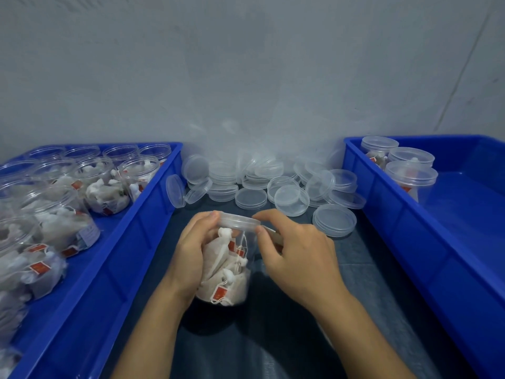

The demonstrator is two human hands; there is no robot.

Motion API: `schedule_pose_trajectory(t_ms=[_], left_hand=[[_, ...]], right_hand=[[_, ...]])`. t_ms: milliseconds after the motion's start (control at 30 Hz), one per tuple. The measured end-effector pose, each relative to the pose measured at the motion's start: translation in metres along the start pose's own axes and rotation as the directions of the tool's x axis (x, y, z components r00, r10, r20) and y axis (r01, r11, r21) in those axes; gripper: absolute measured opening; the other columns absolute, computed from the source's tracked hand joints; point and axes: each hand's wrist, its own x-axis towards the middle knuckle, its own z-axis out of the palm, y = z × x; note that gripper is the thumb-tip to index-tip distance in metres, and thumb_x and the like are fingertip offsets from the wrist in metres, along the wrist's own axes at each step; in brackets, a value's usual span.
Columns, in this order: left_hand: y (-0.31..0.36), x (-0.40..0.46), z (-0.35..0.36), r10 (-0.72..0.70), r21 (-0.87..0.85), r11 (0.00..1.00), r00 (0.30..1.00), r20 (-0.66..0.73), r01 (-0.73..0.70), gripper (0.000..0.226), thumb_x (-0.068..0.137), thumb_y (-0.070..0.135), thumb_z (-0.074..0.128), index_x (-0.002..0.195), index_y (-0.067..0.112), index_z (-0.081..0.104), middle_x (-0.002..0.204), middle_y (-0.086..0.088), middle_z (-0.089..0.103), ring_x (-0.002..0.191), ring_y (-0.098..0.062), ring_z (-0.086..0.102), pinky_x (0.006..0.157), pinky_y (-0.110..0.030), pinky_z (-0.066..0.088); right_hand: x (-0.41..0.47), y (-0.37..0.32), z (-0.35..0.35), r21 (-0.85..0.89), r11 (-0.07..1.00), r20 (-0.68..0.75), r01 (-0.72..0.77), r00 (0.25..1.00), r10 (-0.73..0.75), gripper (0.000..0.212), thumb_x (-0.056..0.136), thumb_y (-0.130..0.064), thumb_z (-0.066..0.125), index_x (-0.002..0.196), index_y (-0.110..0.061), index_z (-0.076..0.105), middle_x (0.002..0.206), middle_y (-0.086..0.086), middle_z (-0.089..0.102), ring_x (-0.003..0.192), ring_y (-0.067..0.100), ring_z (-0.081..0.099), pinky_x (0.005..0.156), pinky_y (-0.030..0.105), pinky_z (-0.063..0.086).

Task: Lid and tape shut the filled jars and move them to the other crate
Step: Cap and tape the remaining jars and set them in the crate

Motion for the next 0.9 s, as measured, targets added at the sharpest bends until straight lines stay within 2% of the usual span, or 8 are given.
schedule_pose_trajectory(t_ms=[100, 200, 267, 367, 500, 600, 733, 900], left_hand=[[-0.004, 0.000, 0.002, 0.135, 0.294, 0.950, 0.988, -0.075, -0.107, 0.057, 0.080, 0.071, 0.063, 0.106, 0.020, 0.066, 0.098, 0.006, 0.074, 0.093, -0.014, 0.072, 0.075, -0.036, 0.057], [-0.003, 0.000, 0.002, 0.343, 0.638, 0.747, 0.930, -0.129, -0.187, 0.056, 0.078, 0.084, 0.050, 0.099, 0.034, 0.066, 0.097, 0.027, 0.070, 0.090, 0.004, 0.066, 0.077, -0.030, 0.051], [-0.001, -0.003, 0.006, 0.409, 0.712, 0.674, 0.902, -0.138, -0.196, 0.056, 0.080, 0.085, 0.044, 0.101, 0.037, 0.064, 0.096, 0.031, 0.068, 0.090, 0.006, 0.065, 0.078, -0.031, 0.052], [0.000, -0.007, 0.015, 0.360, 0.779, 0.607, 0.928, -0.096, -0.155, 0.063, 0.076, 0.090, 0.037, 0.111, 0.041, 0.056, 0.093, 0.022, 0.068, 0.091, -0.007, 0.064, 0.085, -0.042, 0.051], [-0.002, -0.005, 0.010, 0.305, 0.728, 0.669, 0.949, -0.081, -0.152, 0.055, 0.079, 0.089, 0.036, 0.106, 0.045, 0.053, 0.093, 0.022, 0.069, 0.093, -0.006, 0.066, 0.082, -0.040, 0.051], [-0.004, -0.003, 0.004, 0.290, 0.653, 0.740, 0.952, -0.093, -0.161, 0.052, 0.083, 0.086, 0.041, 0.105, 0.041, 0.056, 0.094, 0.020, 0.070, 0.088, -0.004, 0.068, 0.086, -0.046, 0.055], [-0.006, 0.002, -0.003, 0.286, 0.540, 0.819, 0.954, -0.092, -0.193, 0.047, 0.083, 0.084, 0.047, 0.101, 0.042, 0.061, 0.099, 0.019, 0.072, 0.087, -0.002, 0.069, 0.081, -0.043, 0.054], [-0.008, 0.007, -0.005, 0.158, 0.259, 0.956, 0.985, -0.064, -0.137, 0.046, 0.082, 0.076, 0.062, 0.094, 0.032, 0.071, 0.102, -0.004, 0.073, 0.099, -0.033, 0.073, 0.092, -0.065, 0.058]], right_hand=[[-0.001, -0.001, 0.000, 0.000, 1.000, -0.003, 0.000, 1.000, 0.000, 0.027, 0.100, -0.054, 0.041, 0.124, -0.047, 0.051, 0.075, -0.009, 0.070, 0.082, 0.026, 0.068, 0.073, 0.043, 0.054], [-0.001, -0.002, -0.001, -0.022, 1.000, -0.015, 0.002, 1.000, -0.003, 0.027, 0.102, -0.053, 0.043, 0.125, -0.045, 0.052, 0.081, -0.008, 0.072, 0.084, 0.026, 0.069, 0.073, 0.043, 0.054], [-0.002, -0.003, 0.000, -0.039, 0.999, -0.013, 0.010, 1.000, -0.011, 0.028, 0.102, -0.054, 0.041, 0.125, -0.043, 0.053, 0.081, -0.008, 0.072, 0.082, 0.026, 0.069, 0.073, 0.043, 0.053], [-0.004, -0.006, 0.000, -0.056, 0.998, -0.007, 0.027, 1.000, -0.027, 0.030, 0.103, -0.053, 0.038, 0.125, -0.041, 0.053, 0.083, -0.006, 0.073, 0.083, 0.028, 0.069, 0.073, 0.042, 0.053], [-0.004, -0.008, -0.005, 0.025, 0.999, 0.058, 0.021, 0.998, -0.022, 0.044, 0.096, -0.047, 0.029, 0.134, -0.045, 0.050, 0.089, -0.006, 0.073, 0.087, 0.029, 0.067, 0.077, 0.045, 0.050], [-0.001, -0.005, -0.008, 0.098, 0.995, 0.092, 0.012, 0.996, -0.021, 0.043, 0.095, -0.054, 0.027, 0.132, -0.049, 0.048, 0.074, -0.008, 0.065, 0.079, 0.028, 0.063, 0.077, 0.048, 0.050], [0.000, 0.000, -0.004, 0.027, 0.998, 0.060, 0.053, 0.997, -0.055, 0.042, 0.098, -0.062, 0.023, 0.130, -0.049, 0.047, 0.069, -0.009, 0.063, 0.079, 0.028, 0.065, 0.075, 0.047, 0.051], [0.001, 0.004, 0.003, -0.073, 0.993, -0.012, 0.097, 0.995, -0.098, 0.038, 0.101, -0.062, 0.023, 0.128, -0.048, 0.046, 0.078, -0.006, 0.072, 0.082, 0.033, 0.068, 0.066, 0.043, 0.046]])
